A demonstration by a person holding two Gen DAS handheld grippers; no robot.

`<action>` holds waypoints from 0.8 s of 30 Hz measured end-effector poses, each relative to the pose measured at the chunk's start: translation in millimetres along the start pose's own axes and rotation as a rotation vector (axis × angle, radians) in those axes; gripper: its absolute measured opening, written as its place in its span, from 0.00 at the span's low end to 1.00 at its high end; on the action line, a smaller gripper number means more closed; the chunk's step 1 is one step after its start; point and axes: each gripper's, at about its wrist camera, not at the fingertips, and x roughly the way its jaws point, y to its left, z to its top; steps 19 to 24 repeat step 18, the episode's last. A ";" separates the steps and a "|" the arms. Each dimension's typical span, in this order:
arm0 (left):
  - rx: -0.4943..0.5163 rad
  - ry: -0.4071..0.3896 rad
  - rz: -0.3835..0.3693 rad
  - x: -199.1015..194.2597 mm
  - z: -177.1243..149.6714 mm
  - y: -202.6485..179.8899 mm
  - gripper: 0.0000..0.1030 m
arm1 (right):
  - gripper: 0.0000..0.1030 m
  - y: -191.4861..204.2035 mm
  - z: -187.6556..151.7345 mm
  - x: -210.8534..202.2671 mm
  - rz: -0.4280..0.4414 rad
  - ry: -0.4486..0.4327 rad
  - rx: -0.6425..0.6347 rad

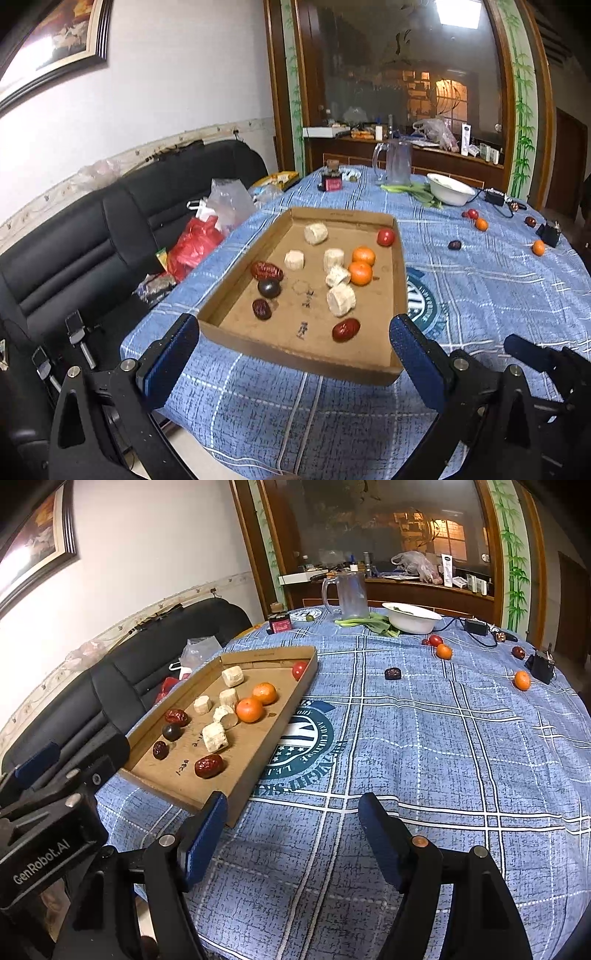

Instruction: Organize fruits

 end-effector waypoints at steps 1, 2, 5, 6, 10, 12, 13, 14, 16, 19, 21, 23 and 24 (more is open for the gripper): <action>-0.003 0.007 0.000 1.9 -2.2 1.0 1.00 | 0.76 0.8 -0.4 1.1 -0.001 0.002 -0.002; -0.011 0.016 -0.001 3.8 -4.0 2.9 1.00 | 0.76 2.1 -1.0 2.3 -0.006 0.007 -0.008; -0.019 0.032 0.001 7.5 -7.7 6.2 1.00 | 0.76 4.9 -3.5 6.9 -0.007 0.019 -0.016; -0.021 0.034 0.003 7.8 -8.4 7.2 1.00 | 0.76 5.6 -4.2 8.7 -0.005 0.024 -0.017; -0.028 0.039 0.011 9.5 -10.4 10.3 1.00 | 0.78 7.9 -5.6 12.1 -0.011 0.031 -0.024; -0.040 0.041 0.014 9.6 -10.6 13.2 1.00 | 0.79 8.5 -6.6 14.0 -0.017 0.034 -0.027; -0.048 0.043 0.018 9.7 -10.5 14.8 1.00 | 0.79 8.5 -7.1 15.1 -0.021 0.037 -0.027; -0.051 0.045 0.020 10.1 -10.4 16.0 1.00 | 0.79 8.1 -7.6 16.3 -0.024 0.041 -0.026; -0.054 0.052 0.026 12.0 -10.2 17.3 1.00 | 0.79 5.9 -7.8 18.3 -0.029 0.046 -0.018; -0.060 0.063 0.023 14.7 -9.8 17.7 1.00 | 0.79 2.3 -7.6 19.2 -0.033 0.050 -0.006; -0.060 0.063 0.023 14.7 -9.8 17.7 1.00 | 0.79 2.3 -7.6 19.2 -0.033 0.050 -0.006; -0.060 0.063 0.023 14.7 -9.8 17.7 1.00 | 0.79 2.3 -7.6 19.2 -0.033 0.050 -0.006; -0.060 0.063 0.023 14.7 -9.8 17.7 1.00 | 0.79 2.3 -7.6 19.2 -0.033 0.050 -0.006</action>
